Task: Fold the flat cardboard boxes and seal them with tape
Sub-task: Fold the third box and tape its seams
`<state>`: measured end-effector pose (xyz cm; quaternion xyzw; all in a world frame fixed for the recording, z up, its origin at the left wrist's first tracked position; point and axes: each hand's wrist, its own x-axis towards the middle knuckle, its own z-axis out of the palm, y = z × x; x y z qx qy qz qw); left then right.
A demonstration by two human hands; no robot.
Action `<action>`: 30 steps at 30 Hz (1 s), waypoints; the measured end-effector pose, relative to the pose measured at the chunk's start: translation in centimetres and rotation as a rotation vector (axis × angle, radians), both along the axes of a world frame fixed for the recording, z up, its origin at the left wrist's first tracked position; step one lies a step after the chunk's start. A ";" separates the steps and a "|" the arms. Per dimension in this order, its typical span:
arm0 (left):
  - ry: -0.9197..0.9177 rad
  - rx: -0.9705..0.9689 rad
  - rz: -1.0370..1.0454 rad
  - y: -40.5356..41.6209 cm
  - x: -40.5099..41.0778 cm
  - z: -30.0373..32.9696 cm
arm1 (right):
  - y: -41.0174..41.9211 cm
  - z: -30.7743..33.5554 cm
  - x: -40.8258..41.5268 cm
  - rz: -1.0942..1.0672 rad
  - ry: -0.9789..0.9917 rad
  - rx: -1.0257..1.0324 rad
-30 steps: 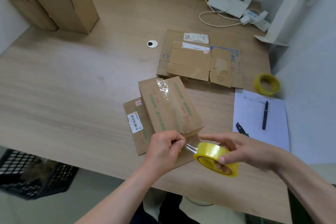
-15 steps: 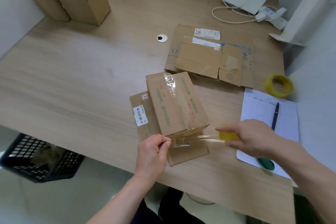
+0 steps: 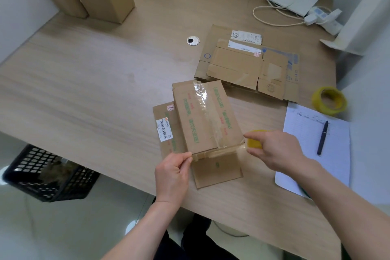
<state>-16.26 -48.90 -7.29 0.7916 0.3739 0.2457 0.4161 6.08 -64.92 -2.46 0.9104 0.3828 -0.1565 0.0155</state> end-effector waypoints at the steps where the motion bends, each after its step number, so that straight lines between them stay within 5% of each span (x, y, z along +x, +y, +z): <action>1: -0.002 0.004 0.003 0.0 0.0 -0.1 | 0.0 -0.1 0.0 -0.008 0.002 0.003; 22: 0.039 -0.013 0.039 0.7 1.2 -0.7 | 1.4 -1.6 0.2 -0.052 0.069 0.110; 30: 0.068 -0.208 0.136 3.2 1.4 -0.3 | 2.9 -1.5 -1.1 -0.073 0.150 0.130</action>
